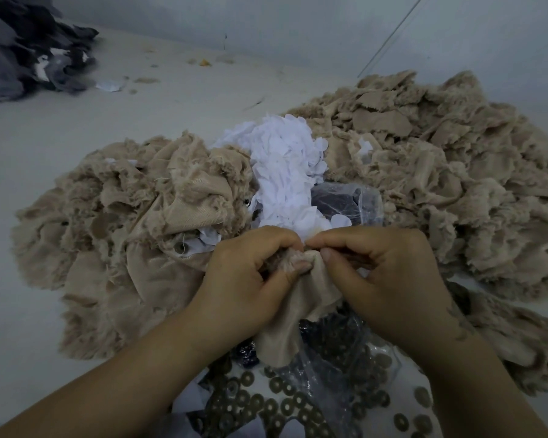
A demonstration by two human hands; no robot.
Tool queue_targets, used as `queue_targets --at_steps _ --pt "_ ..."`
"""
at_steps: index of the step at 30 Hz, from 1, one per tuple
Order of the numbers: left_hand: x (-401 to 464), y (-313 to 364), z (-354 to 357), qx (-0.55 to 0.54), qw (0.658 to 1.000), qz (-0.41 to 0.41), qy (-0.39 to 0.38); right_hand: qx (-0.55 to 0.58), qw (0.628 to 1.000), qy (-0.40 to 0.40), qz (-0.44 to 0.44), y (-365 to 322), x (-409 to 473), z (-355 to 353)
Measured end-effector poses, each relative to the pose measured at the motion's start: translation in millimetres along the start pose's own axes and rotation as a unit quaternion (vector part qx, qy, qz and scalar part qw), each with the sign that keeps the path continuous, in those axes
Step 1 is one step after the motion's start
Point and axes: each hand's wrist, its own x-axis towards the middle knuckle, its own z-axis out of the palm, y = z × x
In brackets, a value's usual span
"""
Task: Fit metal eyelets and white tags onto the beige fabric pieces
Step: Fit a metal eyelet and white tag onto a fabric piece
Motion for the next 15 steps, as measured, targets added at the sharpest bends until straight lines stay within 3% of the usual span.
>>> queue_targets --at_steps 10,15 --pt "3.4 -1.9 2.6 0.032 0.999 0.026 -0.024 0.019 1.000 -0.016 -0.001 2.2 1.5 -2.9" --pt "5.8 -2.2 4.4 0.063 0.996 0.055 -0.031 0.091 0.995 -0.009 0.042 4.7 0.4 -2.0"
